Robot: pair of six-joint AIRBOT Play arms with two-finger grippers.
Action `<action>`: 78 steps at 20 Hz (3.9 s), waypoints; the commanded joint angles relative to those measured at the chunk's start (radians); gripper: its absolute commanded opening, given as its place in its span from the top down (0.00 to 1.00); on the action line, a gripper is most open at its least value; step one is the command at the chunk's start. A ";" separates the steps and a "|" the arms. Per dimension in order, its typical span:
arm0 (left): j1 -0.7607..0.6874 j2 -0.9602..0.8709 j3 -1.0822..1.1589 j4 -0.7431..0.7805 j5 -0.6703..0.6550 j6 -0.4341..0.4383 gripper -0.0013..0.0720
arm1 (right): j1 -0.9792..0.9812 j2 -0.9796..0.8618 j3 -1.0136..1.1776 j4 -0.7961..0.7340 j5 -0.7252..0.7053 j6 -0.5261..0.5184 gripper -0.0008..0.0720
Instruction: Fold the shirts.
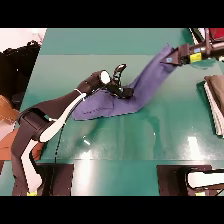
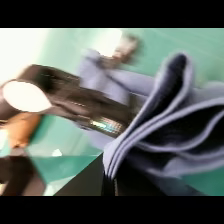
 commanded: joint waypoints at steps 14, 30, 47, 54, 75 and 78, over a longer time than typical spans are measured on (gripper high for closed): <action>0.421 0.320 0.083 0.341 -0.420 0.064 0.96 | 0.483 -0.089 0.014 0.079 -0.289 -0.087 0.97; 0.628 0.510 0.083 0.266 -0.474 0.089 0.96 | 0.375 -0.061 -0.251 -0.273 -0.417 0.007 0.53; 0.543 0.504 0.080 0.231 -0.404 0.113 0.96 | 0.373 -0.409 -0.190 -0.056 -0.264 0.013 0.40; 0.526 0.504 0.080 0.222 -0.426 0.078 0.96 | 0.373 -0.411 -0.042 -0.066 -0.280 0.031 0.97; 0.146 0.504 0.080 0.224 -0.201 0.078 0.96 | -0.789 -0.052 -0.010 -0.173 -0.485 0.046 0.97; 0.146 0.504 0.080 0.228 -0.199 0.078 0.96 | -0.805 -0.039 -0.009 -0.044 -0.497 -0.007 0.97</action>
